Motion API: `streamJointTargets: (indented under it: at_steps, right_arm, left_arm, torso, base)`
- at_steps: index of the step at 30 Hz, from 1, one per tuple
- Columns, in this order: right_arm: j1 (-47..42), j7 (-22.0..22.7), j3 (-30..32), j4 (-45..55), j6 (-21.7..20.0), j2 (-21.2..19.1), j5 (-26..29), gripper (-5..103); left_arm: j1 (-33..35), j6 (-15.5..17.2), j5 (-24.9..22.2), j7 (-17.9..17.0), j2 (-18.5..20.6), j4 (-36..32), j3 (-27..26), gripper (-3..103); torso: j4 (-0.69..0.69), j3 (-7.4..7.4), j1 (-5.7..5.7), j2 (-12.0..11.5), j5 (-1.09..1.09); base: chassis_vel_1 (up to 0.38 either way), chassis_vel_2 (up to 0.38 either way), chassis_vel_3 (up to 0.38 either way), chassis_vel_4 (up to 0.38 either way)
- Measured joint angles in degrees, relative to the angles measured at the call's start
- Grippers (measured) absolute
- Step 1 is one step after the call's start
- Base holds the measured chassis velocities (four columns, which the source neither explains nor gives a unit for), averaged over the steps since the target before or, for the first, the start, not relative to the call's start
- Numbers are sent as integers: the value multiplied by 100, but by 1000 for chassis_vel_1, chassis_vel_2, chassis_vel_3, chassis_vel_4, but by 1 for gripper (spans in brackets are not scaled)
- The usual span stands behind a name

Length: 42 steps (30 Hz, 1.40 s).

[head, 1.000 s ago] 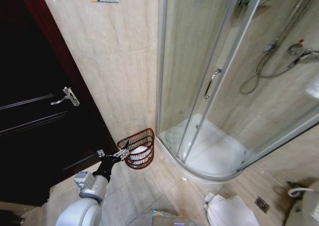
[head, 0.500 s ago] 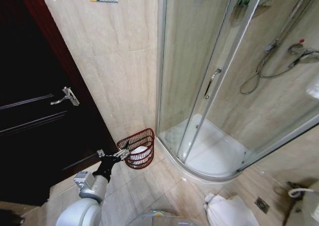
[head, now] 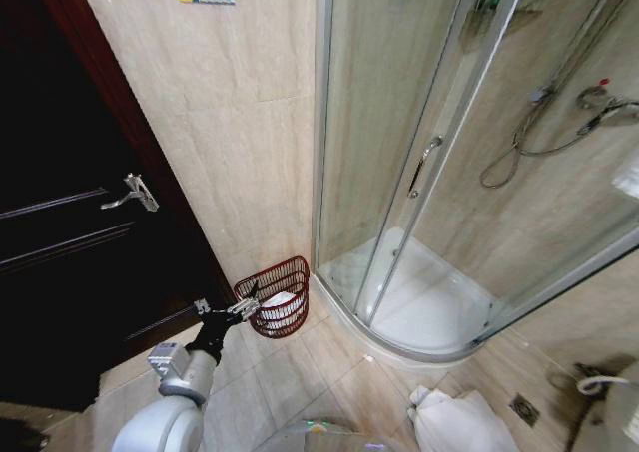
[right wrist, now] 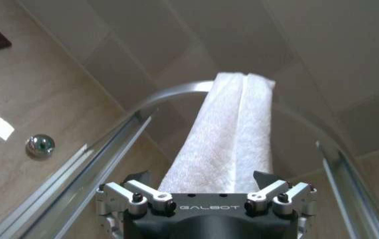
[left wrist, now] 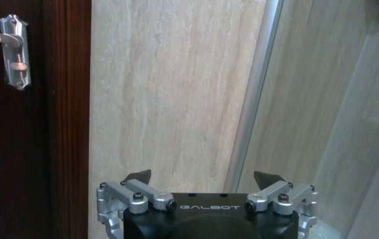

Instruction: Discard the used towel into the hamper.

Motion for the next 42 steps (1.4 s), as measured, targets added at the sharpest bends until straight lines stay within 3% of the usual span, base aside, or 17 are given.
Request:
streamJointTargets:
  at_steps: [9, 21, 30, 31, 34, 42]
  right_arm:
    - [147, 211, 10, -787, -167, -1149, 355, 100]
    - [544, 624, -57, -1898, -439, -2375, 72, 100]
    - [415, 828, 79, -2489, -523, -2702, -97, 101]
    - [278, 857, 212, -2567, -539, -2742, -101, 96]
    - [122, 875, 357, -2633, -618, -2779, -28, 94]
    - [-185, 1164, 581, -2704, -979, -2855, 679, 93]
  left_arm:
    - [0, 0, 0, 0, 1, 0, 0, 100]
    - [0, 0, 0, 0, 0, 0, 0, 100]
    - [0, 0, 0, 0, 0, 0, 0, 100]
    - [0, 0, 0, 0, 0, 0, 0, 100]
    - [0, 0, 0, 0, 0, 0, 0, 100]
    - [0, 0, 0, 0, 0, 0, 0, 100]
  torso:
    - [-1, 0, 0, 0, -2]
    - [0, -1, 0, 0, -1]
    - [-1, -1, 0, 0, 0]
    - [-1, -1, 0, 0, 0]
    - [0, -1, 0, 0, -1]
    - [0, -1, 0, 0, -1]
  base:
    - [0, 0, 0, 0]
    - [0, 0, 0, 0]
    - [0, 0, 0, 0]
    - [0, 0, 0, 0]
    - [0, 0, 0, 0]
    - [0, 0, 0, 0]
